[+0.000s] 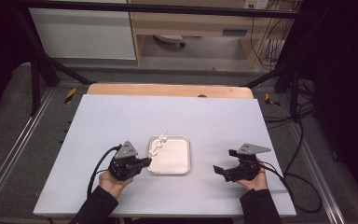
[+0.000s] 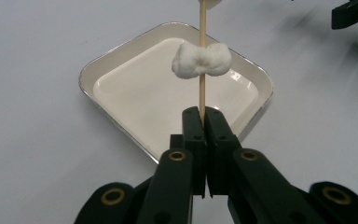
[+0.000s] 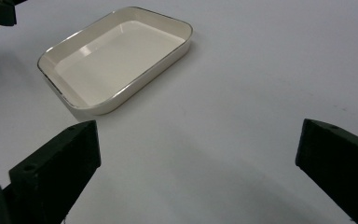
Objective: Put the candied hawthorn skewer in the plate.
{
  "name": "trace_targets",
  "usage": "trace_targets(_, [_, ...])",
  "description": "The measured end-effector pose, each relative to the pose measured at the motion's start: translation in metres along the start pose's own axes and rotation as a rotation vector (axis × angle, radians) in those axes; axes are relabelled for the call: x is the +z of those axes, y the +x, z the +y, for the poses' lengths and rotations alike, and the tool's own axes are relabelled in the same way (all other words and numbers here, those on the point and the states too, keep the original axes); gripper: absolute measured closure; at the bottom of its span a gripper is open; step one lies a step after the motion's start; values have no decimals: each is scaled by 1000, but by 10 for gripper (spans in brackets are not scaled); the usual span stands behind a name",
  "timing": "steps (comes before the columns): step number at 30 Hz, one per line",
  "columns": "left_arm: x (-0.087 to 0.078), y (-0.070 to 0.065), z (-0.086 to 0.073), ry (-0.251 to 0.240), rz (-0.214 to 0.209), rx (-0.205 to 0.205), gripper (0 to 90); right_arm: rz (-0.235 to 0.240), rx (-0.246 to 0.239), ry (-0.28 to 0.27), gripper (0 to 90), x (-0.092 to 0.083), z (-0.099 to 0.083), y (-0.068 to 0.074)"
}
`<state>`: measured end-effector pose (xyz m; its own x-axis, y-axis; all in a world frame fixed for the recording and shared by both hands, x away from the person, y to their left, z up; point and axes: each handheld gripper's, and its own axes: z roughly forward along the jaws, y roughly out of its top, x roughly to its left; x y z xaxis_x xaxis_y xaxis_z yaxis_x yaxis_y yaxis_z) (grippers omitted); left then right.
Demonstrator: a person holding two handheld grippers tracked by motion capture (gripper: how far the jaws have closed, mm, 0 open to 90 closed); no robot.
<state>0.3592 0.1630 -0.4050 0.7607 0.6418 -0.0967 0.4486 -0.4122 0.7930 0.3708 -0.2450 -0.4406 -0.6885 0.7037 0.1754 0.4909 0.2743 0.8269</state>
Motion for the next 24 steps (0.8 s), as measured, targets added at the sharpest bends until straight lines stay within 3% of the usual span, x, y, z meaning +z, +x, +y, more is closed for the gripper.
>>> trace_targets(10, [23,4,16,52,25,-12,883,-13,-3,17,5,-7,-10,-4])
trace_targets(19, [50,7,18,152,46,-28,882,-10,-4,15,6,-11,-13,-6])
trace_targets(24, [55,7,18,206,55,-36,882,-10,0,10,6,-12,-13,-7])
